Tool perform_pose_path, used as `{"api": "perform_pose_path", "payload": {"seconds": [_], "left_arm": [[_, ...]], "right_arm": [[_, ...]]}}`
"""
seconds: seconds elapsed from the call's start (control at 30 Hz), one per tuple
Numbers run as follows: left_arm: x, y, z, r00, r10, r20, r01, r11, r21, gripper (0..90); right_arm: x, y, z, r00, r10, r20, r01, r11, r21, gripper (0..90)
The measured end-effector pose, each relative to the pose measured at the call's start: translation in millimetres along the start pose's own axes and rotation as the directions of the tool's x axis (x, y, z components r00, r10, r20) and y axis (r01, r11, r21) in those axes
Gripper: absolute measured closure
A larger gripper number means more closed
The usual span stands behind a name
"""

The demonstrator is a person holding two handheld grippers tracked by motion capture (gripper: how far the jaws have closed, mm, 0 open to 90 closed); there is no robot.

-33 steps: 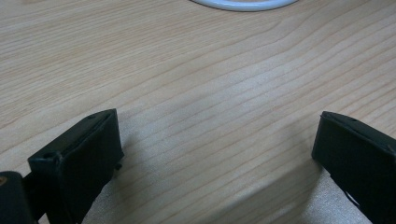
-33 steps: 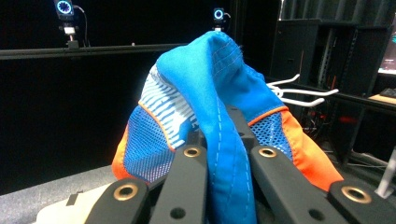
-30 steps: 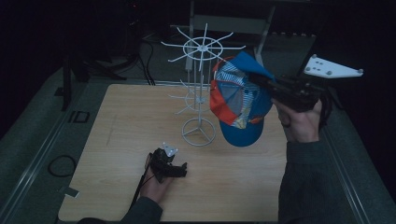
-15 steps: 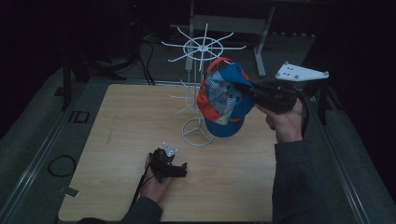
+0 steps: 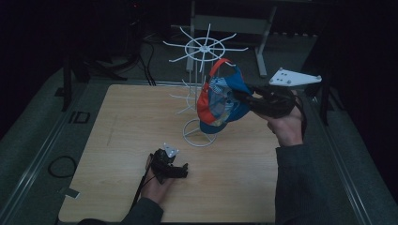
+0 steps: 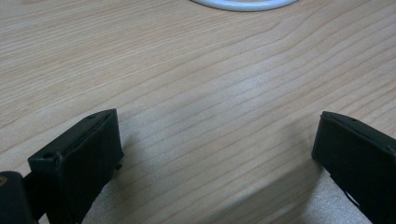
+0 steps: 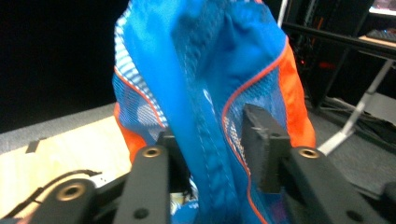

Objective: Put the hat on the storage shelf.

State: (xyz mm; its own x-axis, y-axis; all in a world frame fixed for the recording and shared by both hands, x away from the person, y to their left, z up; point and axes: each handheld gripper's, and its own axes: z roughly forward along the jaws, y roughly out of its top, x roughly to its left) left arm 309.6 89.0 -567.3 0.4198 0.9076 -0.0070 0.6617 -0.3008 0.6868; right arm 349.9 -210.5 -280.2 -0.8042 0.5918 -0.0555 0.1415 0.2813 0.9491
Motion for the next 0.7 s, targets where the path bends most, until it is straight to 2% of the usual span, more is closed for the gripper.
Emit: {"api": "perform_pose_path", "payload": {"seconds": [0.13,0.27,0.37,0.47,0.7], "left_arm": [[0.0,0.0,0.0,1.0,0.0,0.0,0.0,1.0,0.0,1.9],[0.0,0.0,0.0,1.0,0.0,0.0,0.0,1.0,0.0,1.9],[0.0,0.0,0.0,1.0,0.0,0.0,0.0,1.0,0.0,1.9],[0.0,0.0,0.0,1.0,-0.001,0.0,0.001,1.0,0.0,1.9],[0.0,0.1,-0.1,1.0,-0.001,0.001,0.001,1.0,0.002,1.9]], "right_arm": [[1.3,-4.1,1.0,0.9995,-0.011,0.03,0.009,0.998,0.055,50.9],[4.7,-7.8,4.1,0.9976,-0.022,0.066,0.014,0.992,0.125,37.4],[7.8,-10.1,5.0,0.9965,-0.025,0.08,0.013,0.989,0.146,29.1],[8.7,-14.0,4.1,0.9959,-0.018,0.089,0.004,0.988,0.155,25.1],[4.5,-27.4,-0.3,0.9934,0.007,0.114,-0.026,0.985,0.169,22.6]]}}
